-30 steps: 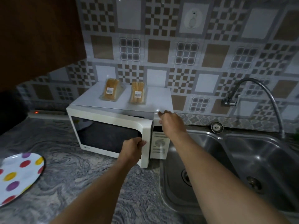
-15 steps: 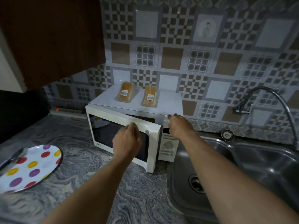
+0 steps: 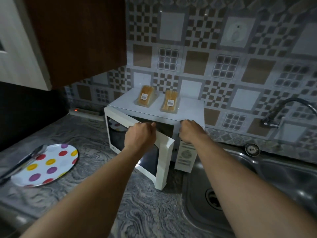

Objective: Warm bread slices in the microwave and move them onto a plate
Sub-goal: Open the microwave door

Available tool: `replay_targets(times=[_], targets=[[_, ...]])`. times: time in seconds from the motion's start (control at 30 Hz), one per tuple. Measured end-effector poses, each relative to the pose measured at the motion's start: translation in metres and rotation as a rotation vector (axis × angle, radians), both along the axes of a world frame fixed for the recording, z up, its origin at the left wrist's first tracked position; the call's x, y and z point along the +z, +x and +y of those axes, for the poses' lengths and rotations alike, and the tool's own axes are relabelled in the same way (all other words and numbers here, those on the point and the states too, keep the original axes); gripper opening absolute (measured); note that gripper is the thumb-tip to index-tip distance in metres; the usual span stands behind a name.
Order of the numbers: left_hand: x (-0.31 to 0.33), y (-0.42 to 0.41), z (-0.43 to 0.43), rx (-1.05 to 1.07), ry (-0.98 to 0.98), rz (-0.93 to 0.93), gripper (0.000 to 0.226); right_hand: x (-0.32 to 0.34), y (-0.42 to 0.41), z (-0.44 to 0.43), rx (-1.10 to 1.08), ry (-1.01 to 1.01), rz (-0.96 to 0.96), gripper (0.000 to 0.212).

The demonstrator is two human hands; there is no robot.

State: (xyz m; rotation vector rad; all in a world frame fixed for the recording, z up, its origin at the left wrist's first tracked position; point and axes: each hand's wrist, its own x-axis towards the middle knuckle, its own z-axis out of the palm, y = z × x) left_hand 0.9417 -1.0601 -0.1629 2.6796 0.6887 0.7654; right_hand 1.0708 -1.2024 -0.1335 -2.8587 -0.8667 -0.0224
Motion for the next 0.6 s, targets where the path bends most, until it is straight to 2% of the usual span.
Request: replay_targets(times=[0.1, 0.23, 0.47, 0.6], targets=[[0.008, -0.012, 0.005, 0.047, 0.014, 0.034, 0.048, 0.001, -0.002, 0.007, 0.005, -0.030, -0.001, 0.023], [0.014, -0.030, 0.024, 0.113, 0.020, 0.119, 0.058, 0.002, -0.011, 0.028, 0.059, -0.042, 0.010, 0.045], [0.025, -0.058, 0.035, 0.181, 0.063, 0.256, 0.041, -0.005, -0.021, 0.061, 0.040, -0.172, 0.069, 0.074], [0.028, -0.068, 0.042, 0.238, 0.059, 0.319, 0.041, -0.010, -0.026, 0.067, 0.045, -0.180, 0.087, 0.082]])
